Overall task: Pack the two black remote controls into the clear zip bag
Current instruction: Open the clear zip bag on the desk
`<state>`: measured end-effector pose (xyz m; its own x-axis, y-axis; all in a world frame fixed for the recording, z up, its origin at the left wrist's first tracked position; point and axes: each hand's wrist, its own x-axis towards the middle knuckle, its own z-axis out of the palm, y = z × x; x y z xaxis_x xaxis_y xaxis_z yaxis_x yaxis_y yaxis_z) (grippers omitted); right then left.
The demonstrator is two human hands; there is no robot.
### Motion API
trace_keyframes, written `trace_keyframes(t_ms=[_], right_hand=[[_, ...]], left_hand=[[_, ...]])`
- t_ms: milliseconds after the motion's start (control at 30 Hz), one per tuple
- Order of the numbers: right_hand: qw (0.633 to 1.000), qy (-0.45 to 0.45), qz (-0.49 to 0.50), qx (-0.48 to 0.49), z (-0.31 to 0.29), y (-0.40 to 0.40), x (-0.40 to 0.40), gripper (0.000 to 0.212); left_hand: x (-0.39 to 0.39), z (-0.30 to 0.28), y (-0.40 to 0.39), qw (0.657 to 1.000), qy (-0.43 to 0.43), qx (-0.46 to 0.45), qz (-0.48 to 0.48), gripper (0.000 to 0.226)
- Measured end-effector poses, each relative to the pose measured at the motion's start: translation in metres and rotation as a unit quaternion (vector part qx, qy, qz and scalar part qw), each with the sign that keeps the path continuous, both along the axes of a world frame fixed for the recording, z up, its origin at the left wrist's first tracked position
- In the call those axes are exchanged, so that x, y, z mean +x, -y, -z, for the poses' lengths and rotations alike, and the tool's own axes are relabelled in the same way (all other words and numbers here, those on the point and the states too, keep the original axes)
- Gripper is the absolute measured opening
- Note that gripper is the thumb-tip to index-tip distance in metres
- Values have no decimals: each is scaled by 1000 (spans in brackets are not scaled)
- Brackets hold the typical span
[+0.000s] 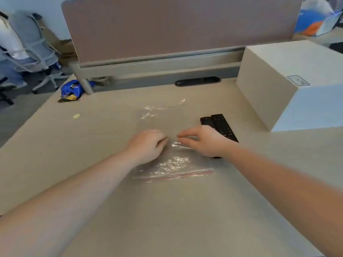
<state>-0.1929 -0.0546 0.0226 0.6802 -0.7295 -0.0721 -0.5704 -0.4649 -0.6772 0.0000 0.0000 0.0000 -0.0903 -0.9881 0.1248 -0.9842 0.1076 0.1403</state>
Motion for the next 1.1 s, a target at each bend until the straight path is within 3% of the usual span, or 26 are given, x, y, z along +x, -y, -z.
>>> trace_keyframes(t_ms=[100,200,400,567,700,900,1100], right_hand=[[999,-12,-12,-43,12,-11,-3,32],[997,-16,-13,-76,16,-28,-8,31],[996,-15,3,-91,20,-51,-16,29],[994,-41,-9,-100,18,-62,-21,30],[988,-90,-43,-117,14,-70,-26,39],[926,-233,-127,-267,19,-77,-19,23],[914,-243,-123,-300,18,-78,-14,28]], left_hand=[[-2,14,-9,998,-21,-54,14,40],[-8,17,-26,998,-33,-43,14,32],[-20,3,-63,999,-28,8,31,73],[-17,12,-76,998,10,26,56,60],[-26,14,-86,995,18,-10,93,32],[-26,13,-81,997,26,18,69,55],[-33,13,-77,995,57,24,76,29]])
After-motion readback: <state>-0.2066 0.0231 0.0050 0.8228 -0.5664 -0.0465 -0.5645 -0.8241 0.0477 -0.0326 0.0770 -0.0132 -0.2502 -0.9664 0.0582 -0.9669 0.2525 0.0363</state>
